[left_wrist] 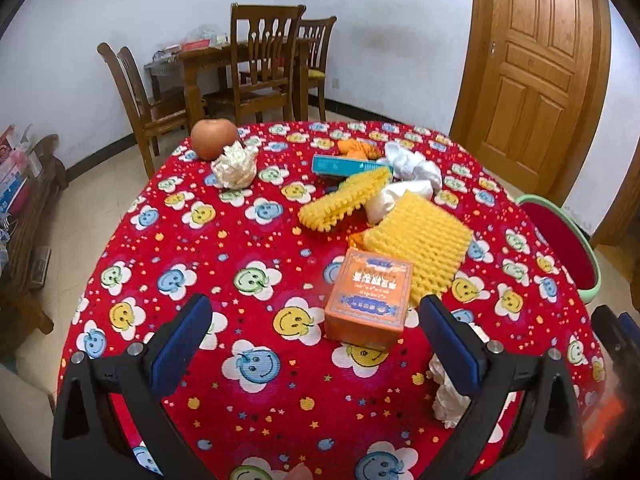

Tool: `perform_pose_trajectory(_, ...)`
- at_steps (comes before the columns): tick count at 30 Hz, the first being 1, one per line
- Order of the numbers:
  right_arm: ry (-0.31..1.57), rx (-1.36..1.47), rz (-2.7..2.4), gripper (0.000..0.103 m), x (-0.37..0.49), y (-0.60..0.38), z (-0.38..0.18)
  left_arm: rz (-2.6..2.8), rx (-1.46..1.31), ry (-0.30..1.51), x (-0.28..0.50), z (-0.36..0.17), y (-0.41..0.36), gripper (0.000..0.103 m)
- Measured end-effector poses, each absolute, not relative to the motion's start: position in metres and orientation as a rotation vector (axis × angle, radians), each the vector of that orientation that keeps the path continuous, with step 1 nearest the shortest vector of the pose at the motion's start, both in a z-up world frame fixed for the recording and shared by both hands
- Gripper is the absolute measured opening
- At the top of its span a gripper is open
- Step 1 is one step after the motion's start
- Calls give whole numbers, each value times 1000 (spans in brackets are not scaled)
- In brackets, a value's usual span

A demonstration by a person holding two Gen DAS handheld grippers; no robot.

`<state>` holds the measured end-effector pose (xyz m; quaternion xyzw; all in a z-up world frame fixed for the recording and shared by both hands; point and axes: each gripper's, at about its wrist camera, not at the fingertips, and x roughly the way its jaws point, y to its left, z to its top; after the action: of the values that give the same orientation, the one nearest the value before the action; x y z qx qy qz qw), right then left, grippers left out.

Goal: Collect trash
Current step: 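Grasp the orange printed box with the left tool, then grasp the crumpled white paper ball with the right tool while the left tool holds the box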

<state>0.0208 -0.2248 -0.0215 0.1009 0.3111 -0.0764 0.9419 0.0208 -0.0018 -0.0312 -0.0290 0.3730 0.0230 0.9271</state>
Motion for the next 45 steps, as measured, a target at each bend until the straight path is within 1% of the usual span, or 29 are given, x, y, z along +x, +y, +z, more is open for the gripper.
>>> perform_pose_trajectory(6, 650, 224, -163, 103, 23, -232, -26, 17, -41, 792, 30, -39, -10, 101)
perform_pose_trajectory(8, 654, 229, -165, 103, 24, -233, -28, -3, -51, 803, 33, -41, -11, 97)
perform_pose_trajectory(10, 660, 232, -165, 103, 25, -234, -28, -24, -62, 822, 36, -44, -12, 88)
perform_pose_trajectory(12, 664, 234, -161, 103, 25, -234, -29, -39, -70, 838, 38, -47, -12, 83)
perform_pose_trajectory(14, 667, 231, -158, 103, 26, -232, -29, -62, -82, 845, 38, -50, -12, 75)
perform_pose_trajectory(16, 668, 230, -155, 103, 26, -231, -29, -95, -96, 850, 37, -50, -12, 54)
perform_pose_trajectory(17, 668, 229, -154, 103, 26, -230, -29, -109, -103, 850, 37, -50, -12, 50)
perform_pose_trajectory(26, 682, 222, -118, 103, 24, -218, -21, -127, -124, 792, 21, -33, -2, 49)
perform_pose_trajectory(34, 744, 228, -25, 103, 29, -190, -24, -28, -115, 739, 1, -14, 26, 49)
perform_pose_trajectory(45, 821, 149, 97, 103, 37, -138, -38, 79, -168, 720, -11, -14, 72, 49)
